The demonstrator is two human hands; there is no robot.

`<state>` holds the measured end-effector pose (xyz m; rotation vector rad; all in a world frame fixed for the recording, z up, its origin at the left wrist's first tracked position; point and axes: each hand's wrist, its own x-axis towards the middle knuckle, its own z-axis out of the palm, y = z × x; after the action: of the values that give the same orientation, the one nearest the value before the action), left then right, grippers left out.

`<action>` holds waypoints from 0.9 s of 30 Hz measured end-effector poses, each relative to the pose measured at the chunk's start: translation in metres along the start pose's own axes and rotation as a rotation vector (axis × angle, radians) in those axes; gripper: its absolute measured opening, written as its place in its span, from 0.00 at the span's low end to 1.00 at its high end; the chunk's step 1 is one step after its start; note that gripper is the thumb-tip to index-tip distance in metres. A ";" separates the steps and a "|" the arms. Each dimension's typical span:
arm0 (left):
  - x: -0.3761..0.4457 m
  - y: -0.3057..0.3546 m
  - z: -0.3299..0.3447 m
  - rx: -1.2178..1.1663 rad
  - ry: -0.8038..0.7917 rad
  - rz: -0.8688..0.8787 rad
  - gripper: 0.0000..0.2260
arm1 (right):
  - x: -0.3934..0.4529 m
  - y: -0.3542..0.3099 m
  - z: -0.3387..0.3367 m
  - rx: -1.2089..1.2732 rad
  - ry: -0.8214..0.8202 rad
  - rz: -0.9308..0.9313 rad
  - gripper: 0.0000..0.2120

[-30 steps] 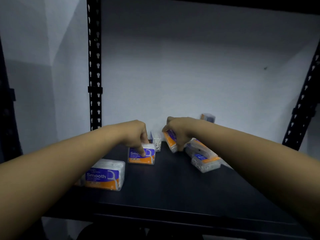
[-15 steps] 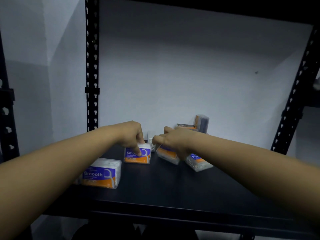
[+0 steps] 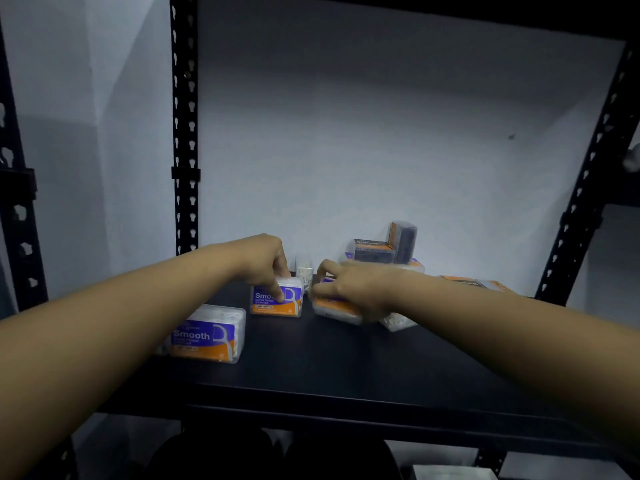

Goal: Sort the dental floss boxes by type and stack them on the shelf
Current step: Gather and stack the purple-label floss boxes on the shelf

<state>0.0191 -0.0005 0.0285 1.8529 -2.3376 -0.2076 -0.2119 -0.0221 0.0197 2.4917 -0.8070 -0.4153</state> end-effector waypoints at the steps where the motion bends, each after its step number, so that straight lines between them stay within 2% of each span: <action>1: 0.000 0.000 0.000 -0.002 -0.004 -0.001 0.19 | -0.003 0.000 -0.003 -0.004 0.014 0.001 0.46; 5: 0.000 0.001 0.000 0.002 0.000 0.001 0.19 | -0.011 0.003 -0.009 -0.017 0.038 -0.018 0.47; 10: 0.000 0.000 0.001 -0.011 0.004 -0.003 0.18 | -0.013 0.008 -0.006 0.224 0.120 -0.029 0.47; 14: 0.000 -0.001 0.002 -0.015 0.002 -0.002 0.18 | -0.017 0.011 -0.006 0.326 0.068 -0.034 0.51; 18: 0.000 -0.001 0.000 -0.019 -0.011 0.012 0.17 | -0.019 0.004 -0.003 0.550 0.101 0.076 0.44; 23: 0.003 0.008 -0.007 0.052 -0.093 0.014 0.18 | -0.012 -0.008 -0.004 0.644 0.055 0.217 0.35; 27: 0.005 0.014 -0.013 0.075 -0.135 -0.002 0.19 | -0.004 -0.016 -0.011 0.690 -0.010 0.300 0.34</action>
<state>0.0071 -0.0019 0.0440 1.9331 -2.4645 -0.2558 -0.2031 -0.0039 0.0208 2.8950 -1.5062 -0.0342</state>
